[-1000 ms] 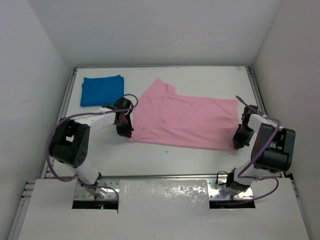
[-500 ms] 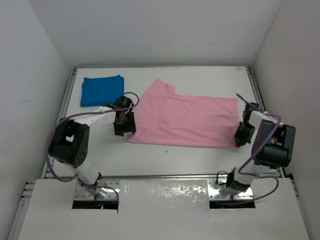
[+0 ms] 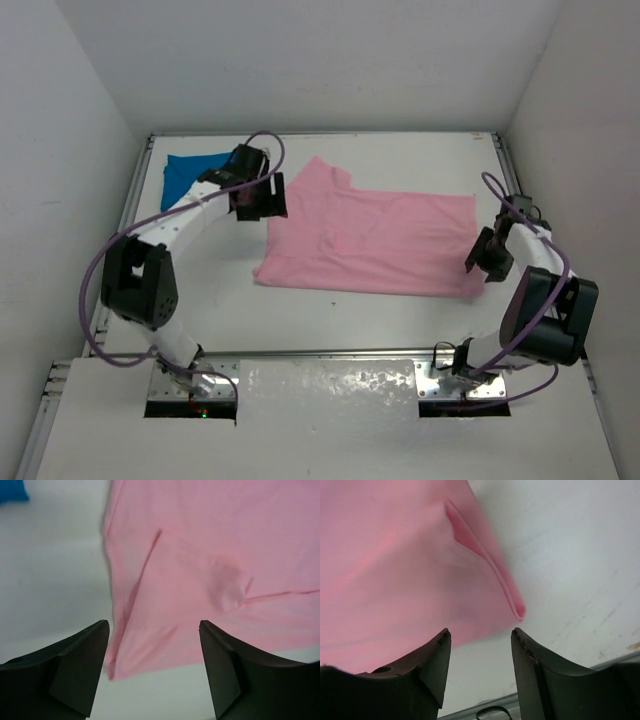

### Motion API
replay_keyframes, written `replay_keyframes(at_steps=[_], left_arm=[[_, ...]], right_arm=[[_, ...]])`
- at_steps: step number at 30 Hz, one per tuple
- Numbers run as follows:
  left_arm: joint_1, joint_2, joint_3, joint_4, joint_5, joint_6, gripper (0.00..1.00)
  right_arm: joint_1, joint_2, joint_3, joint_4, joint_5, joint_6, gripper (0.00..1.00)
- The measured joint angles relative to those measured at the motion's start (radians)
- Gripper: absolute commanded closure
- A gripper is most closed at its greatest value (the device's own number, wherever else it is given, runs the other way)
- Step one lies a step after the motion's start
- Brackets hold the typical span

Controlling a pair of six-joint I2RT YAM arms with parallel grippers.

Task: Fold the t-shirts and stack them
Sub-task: Fold the flattened tshirt in 1/3 of the way

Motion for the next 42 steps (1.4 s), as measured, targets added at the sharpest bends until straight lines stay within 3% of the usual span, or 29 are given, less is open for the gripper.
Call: replay_keyframes(at_steps=[11,17,26,34,42], left_arm=[[0.075,0.471,0.443,0.023,0.098,0.176,0.3],[0.121,0.605,0.643,-0.002,0.108,0.224,0.28],[0.122,0.705,0.748,0.109,0.175,0.215,0.28],[0.122,0.789,0.758,0.174,0.207,0.175,0.29],[0.121,0.852,0.798,0.233,0.244,0.138,0.32]], right_arm=[[-0.001,0.257,0.402,0.07,-0.185,-0.014,0.45],[-0.001,0.442,0.557,0.099,-0.197,-0.01,0.46],[-0.001,0.631,0.708,0.184,-0.148,-0.032,0.49],[-0.001,0.663,0.709,0.319,-0.13,-0.045,0.49],[-0.001,0.767,0.748,0.336,-0.112,-0.055,0.51]])
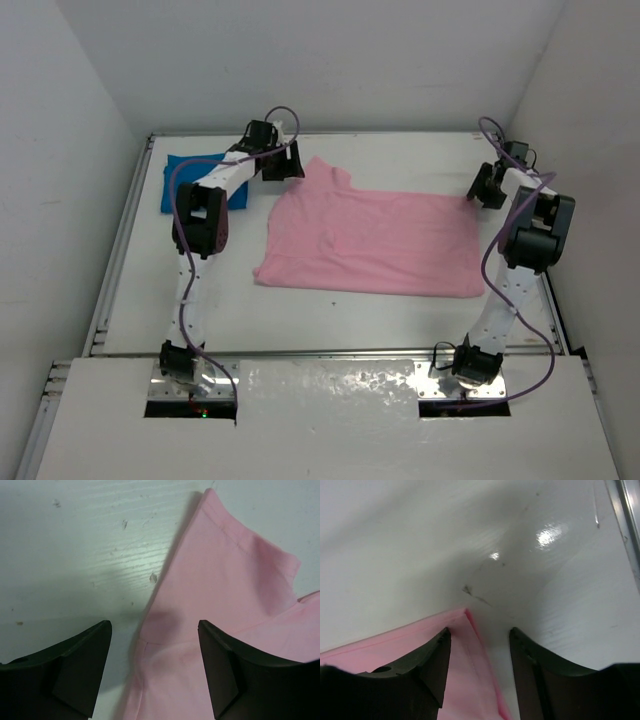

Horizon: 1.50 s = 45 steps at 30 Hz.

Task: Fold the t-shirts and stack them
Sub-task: Fold the flattened tshirt in 1/3 of the way, then grap the side of the flattened tshirt furthest away from the robot with both arms

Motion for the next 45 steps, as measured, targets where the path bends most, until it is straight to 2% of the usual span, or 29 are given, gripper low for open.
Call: replay_keyframes(at_steps=[2,5,6,8,9,12,14,18,25,26,27,29,31,32,33,34,36,38,45], left_arm=[[-0.001,0.006,0.001,0.014,0.01,-0.003,0.35],[-0.001,0.008,0.0,0.027,0.025,-0.008,0.48],[-0.001,0.009,-0.003,0.034,0.031,-0.01,0.62],[-0.002,0.009,-0.009,0.051,0.041,-0.015,0.76],[-0.002,0.009,-0.011,0.058,0.047,-0.016,0.9],[-0.002,0.009,-0.017,0.08,0.06,-0.033,1.0],[-0.002,0.009,-0.019,0.098,0.068,-0.042,1.0],[0.001,0.007,-0.049,0.158,0.084,-0.067,1.0],[0.002,0.007,-0.075,0.205,0.102,-0.101,1.0],[0.002,0.007,-0.075,0.209,0.105,-0.103,0.95],[0.002,0.007,-0.075,0.21,0.108,-0.103,0.95],[0.002,0.007,-0.075,0.208,0.117,-0.104,1.0],[0.001,0.007,-0.074,0.208,0.123,-0.103,1.0],[0.002,0.007,-0.074,0.208,0.123,-0.103,0.96],[0.002,0.007,-0.074,0.208,0.123,-0.102,0.86],[0.002,0.007,-0.074,0.207,0.117,-0.096,0.7],[0.002,0.007,-0.074,0.204,0.103,-0.079,0.61],[0.003,0.007,-0.072,0.2,0.072,-0.064,0.57],[0.003,0.007,0.018,0.142,-0.059,-0.002,0.56]], right_arm=[[0.0,0.004,-0.007,0.025,0.001,-0.002,0.51],[0.0,-0.002,-0.033,0.067,-0.003,0.001,0.51],[0.0,-0.003,-0.037,0.076,-0.004,0.002,0.51],[0.001,-0.003,-0.038,0.086,-0.003,0.003,0.54],[0.002,-0.003,-0.038,0.087,-0.003,0.004,0.58],[0.008,-0.001,-0.038,0.087,-0.001,0.008,0.73],[0.014,0.0,-0.038,0.087,-0.004,0.012,0.85],[0.022,0.0,-0.042,0.099,-0.011,0.014,0.94],[0.025,-0.001,-0.061,0.141,-0.041,0.015,0.99],[0.025,-0.001,-0.063,0.145,-0.043,0.015,0.99],[0.025,-0.001,-0.066,0.15,-0.049,0.015,0.99],[0.024,-0.001,-0.068,0.155,-0.054,0.015,1.0],[0.025,-0.002,-0.07,0.158,-0.054,0.011,0.99],[0.025,-0.003,-0.071,0.157,-0.054,0.009,1.0],[0.025,-0.003,-0.072,0.159,-0.054,0.005,0.99],[0.025,-0.004,-0.072,0.159,-0.054,0.001,0.99],[0.025,-0.005,-0.072,0.158,-0.054,-0.007,1.0],[0.025,-0.006,-0.072,0.156,-0.053,-0.012,1.0],[0.025,-0.012,-0.081,0.153,-0.053,-0.026,1.0]])
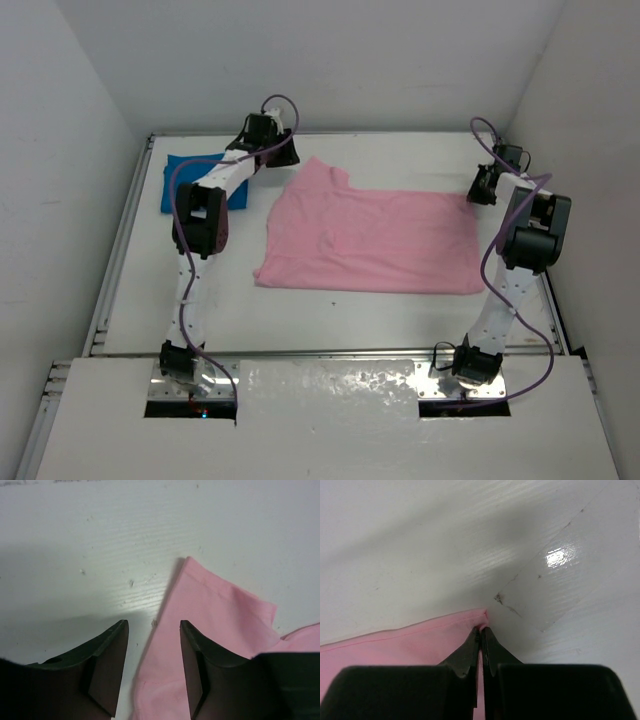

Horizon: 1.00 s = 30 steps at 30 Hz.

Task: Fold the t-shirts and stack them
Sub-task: Grap the side of the flattened tshirt furthest away from the robot with both arms

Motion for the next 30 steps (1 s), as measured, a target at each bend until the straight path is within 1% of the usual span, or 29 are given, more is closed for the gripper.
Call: replay_keyframes(at_steps=[4,11,19,22,28,29,30], left_arm=[[0.0,0.0,0.021,0.008,0.0,0.008,0.56],[0.001,0.037,0.021,0.017,0.063,0.002,0.56],[0.002,0.069,0.021,0.024,0.095,-0.005,0.56],[0.002,0.072,0.021,0.032,0.12,-0.01,0.63],[-0.002,0.079,0.014,0.045,0.176,-0.016,0.64],[-0.002,0.079,0.011,0.051,0.182,-0.016,0.65],[-0.003,0.079,0.008,0.056,0.185,-0.017,0.78]], right_arm=[[0.0,-0.003,-0.004,0.0,0.0,-0.005,1.0],[0.0,-0.005,-0.008,0.001,0.0,-0.008,1.0],[0.0,-0.014,-0.018,-0.002,0.002,-0.009,1.0],[0.0,-0.019,-0.021,-0.013,0.003,-0.014,0.99],[0.0,-0.021,-0.023,-0.019,0.005,-0.019,1.0],[0.0,-0.022,-0.025,-0.019,0.005,-0.019,1.0],[0.0,-0.024,-0.027,-0.018,0.005,-0.019,1.0]])
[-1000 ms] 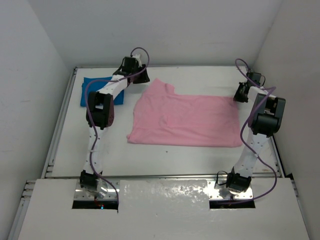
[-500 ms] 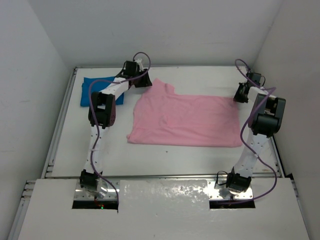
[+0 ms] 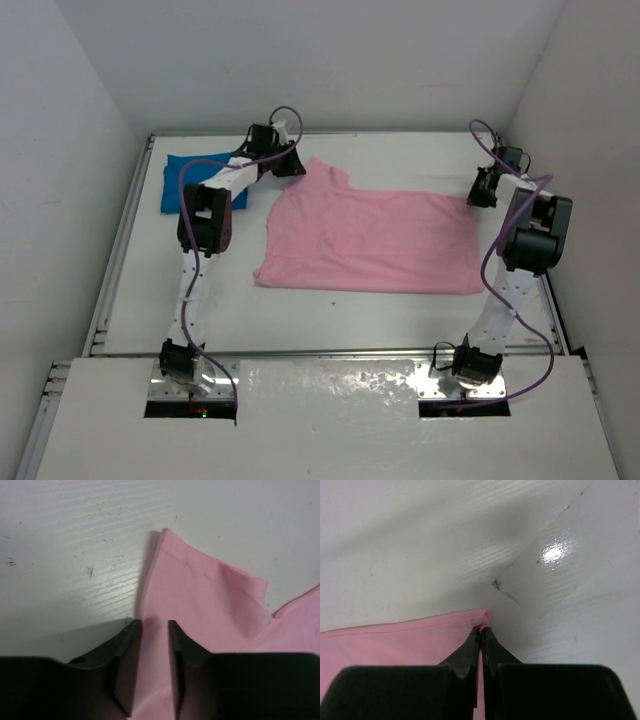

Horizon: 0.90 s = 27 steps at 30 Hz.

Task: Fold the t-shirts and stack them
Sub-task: Grap the side of the flattened tshirt furthest away from the robot with both arms, then fold the other side of the tshirt into a rectangle

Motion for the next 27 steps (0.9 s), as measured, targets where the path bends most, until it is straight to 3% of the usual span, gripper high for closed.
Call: replay_keyframes(at_steps=[3,16,27], left_arm=[[0.0,0.001,-0.008,0.002,0.005,-0.011,1.0],[0.005,-0.036,-0.089,0.086,-0.003,-0.07,1.0],[0.009,-0.252,-0.28,0.156,-0.022,-0.062,1.0]], right_arm=[[0.0,-0.011,-0.016,0.001,0.0,0.0,1.0],[0.0,-0.062,-0.031,0.0,0.014,-0.007,1.0],[0.0,-0.162,-0.125,0.029,0.013,-0.003,1.0]])
